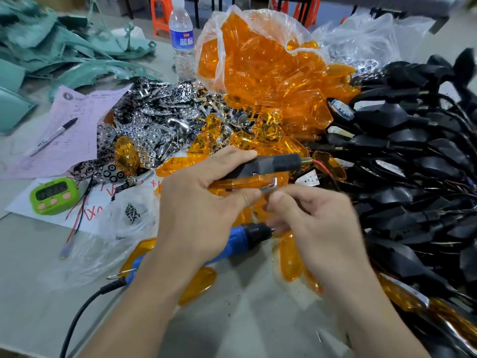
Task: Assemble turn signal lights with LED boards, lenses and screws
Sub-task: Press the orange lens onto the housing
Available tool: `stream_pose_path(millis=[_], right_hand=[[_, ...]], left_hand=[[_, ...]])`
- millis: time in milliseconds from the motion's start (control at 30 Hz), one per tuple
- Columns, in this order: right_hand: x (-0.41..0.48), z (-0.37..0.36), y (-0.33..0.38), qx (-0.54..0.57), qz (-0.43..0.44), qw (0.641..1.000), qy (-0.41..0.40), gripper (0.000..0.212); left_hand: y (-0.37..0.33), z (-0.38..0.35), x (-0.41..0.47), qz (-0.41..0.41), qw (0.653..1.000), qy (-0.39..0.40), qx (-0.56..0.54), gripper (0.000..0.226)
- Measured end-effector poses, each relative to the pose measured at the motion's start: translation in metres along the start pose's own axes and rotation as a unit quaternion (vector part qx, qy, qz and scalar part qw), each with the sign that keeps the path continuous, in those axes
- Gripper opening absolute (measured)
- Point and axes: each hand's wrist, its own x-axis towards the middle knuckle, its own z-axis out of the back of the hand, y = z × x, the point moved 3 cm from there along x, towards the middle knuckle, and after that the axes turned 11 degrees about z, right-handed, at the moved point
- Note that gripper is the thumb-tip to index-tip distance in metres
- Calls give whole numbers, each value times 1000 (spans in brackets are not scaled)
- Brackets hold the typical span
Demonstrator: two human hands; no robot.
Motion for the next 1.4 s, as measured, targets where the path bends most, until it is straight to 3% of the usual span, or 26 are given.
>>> stream_pose_path(millis=[33,100,133,200,300,400,500,667,767,900,1000,1067,1133,1267,1400], right_hand=[[-2,10,6,-128,64,989,-36,10],[-3,20,29,-253,174,949,-78,14],[2,21,35,-288,199,935,-56,30],[13,17,33,-308,190,929,78,57],[19,16,18,-223,112,945,212,49],[18,15,14,-167,137,958,187,36],[19,6,9,-37,112,978,171,32],[11,-12,4,118,99,975,159,18],[8,-12,-1,79,96,981,147,12],[12,-11,-6,16,75,985,158,30],[17,-19,-1,119,98,972,175,36],[17,-25,-2,203,102,959,169,35],[15,-33,-3,256,68,952,153,28],[8,-49,-12,361,-47,925,107,29],[6,-55,-16,357,-91,926,81,21]], left_hand=[[0,1,0,7,1000,-4,13,60],[-2,2,0,2,1000,13,26,58],[-4,1,-1,-13,999,32,31,57],[-8,1,-3,-41,996,75,30,55],[-9,6,-2,-19,995,99,15,66],[-2,12,2,43,982,148,-110,70],[7,6,2,132,934,182,-277,57],[2,-9,-4,125,887,213,-391,32],[4,-7,1,94,910,179,-362,25],[-2,-12,3,26,947,172,-271,16],[-7,-13,6,16,954,150,-258,17],[-10,-16,8,39,947,144,-283,33],[-13,-24,8,63,944,147,-289,46],[-10,-32,10,54,963,71,-253,46],[-4,-35,13,69,960,38,-267,48]])
